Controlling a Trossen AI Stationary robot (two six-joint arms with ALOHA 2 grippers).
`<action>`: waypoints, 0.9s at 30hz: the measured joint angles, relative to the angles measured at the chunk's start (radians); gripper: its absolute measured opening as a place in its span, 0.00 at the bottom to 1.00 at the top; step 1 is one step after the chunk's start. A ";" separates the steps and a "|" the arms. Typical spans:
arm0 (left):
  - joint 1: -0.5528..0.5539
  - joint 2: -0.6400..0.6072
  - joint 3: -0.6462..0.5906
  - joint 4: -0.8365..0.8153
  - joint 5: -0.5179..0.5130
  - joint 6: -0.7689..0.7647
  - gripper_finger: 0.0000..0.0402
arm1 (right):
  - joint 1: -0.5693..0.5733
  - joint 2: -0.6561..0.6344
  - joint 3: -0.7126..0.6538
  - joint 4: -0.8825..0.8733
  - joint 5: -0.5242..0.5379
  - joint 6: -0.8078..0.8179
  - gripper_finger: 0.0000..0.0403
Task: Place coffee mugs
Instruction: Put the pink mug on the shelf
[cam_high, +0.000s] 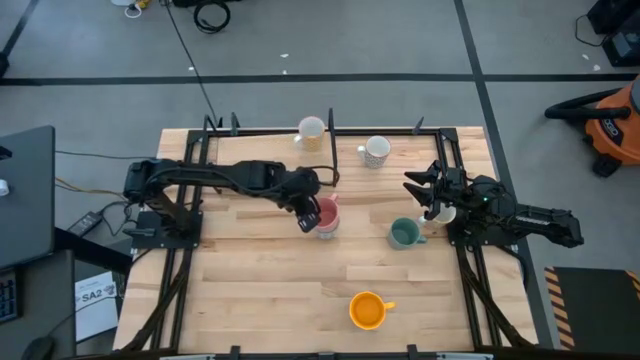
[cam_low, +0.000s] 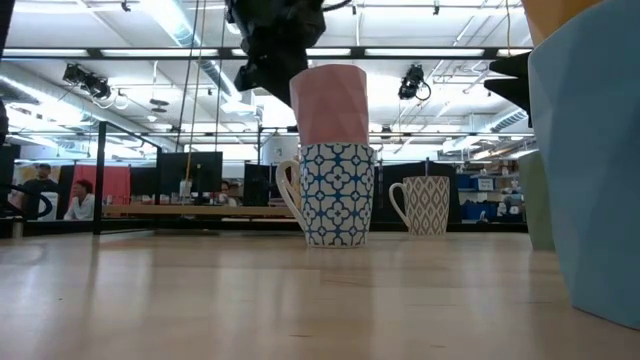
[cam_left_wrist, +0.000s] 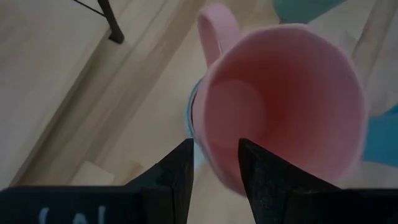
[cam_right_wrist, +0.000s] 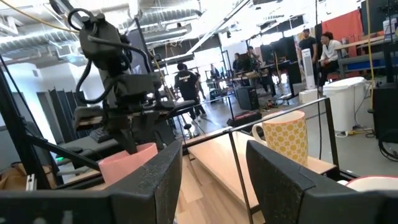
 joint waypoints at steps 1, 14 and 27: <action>0.000 0.005 0.000 0.001 0.001 0.001 0.33 | 0.000 0.000 0.000 0.000 0.000 0.000 0.46; 0.000 0.017 0.000 0.029 0.000 -0.022 0.33 | 0.000 0.002 0.000 0.006 -0.003 0.000 0.46; 0.003 0.017 0.000 0.031 -0.001 -0.044 0.13 | 0.000 0.002 0.000 0.006 -0.004 0.000 0.46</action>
